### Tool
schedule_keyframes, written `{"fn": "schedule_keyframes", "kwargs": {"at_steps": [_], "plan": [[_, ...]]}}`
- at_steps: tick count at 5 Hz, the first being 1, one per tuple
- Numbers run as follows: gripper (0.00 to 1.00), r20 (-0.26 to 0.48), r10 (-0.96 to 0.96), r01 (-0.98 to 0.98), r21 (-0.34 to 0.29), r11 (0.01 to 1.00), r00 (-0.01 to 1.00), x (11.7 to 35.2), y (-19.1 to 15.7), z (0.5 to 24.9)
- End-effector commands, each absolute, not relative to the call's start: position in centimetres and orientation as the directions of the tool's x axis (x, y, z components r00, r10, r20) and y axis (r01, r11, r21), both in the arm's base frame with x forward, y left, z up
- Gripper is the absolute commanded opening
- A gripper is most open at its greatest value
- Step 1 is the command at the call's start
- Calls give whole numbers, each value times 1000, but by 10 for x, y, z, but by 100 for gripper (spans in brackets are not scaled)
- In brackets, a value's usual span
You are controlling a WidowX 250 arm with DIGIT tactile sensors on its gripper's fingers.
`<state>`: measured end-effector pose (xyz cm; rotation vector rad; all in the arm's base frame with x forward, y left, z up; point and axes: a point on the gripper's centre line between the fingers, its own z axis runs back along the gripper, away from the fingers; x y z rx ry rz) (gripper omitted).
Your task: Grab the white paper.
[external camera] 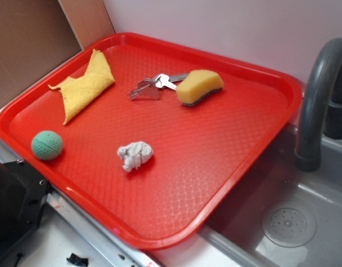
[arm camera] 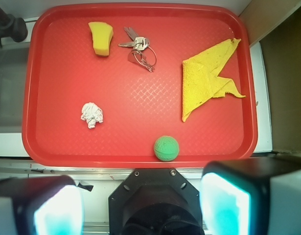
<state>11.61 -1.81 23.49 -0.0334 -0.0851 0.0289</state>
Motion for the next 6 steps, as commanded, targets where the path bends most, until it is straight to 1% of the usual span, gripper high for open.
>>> {"fn": "schedule_keyframes", "kwargs": {"at_steps": [1,2,3,4,5,6], "plan": [[100,84,30,-27,-35,999,996,116,-18,235],[100,129,-41,36,44,998,991,126,-34,227],[100,213,-247,254,-4,967,945,131,-53,203],[100,268,-420,428,30,903,867,145,-75,167],[100,258,-520,539,-4,842,814,158,-90,138],[100,179,-566,577,-5,817,804,169,-102,105]]}}
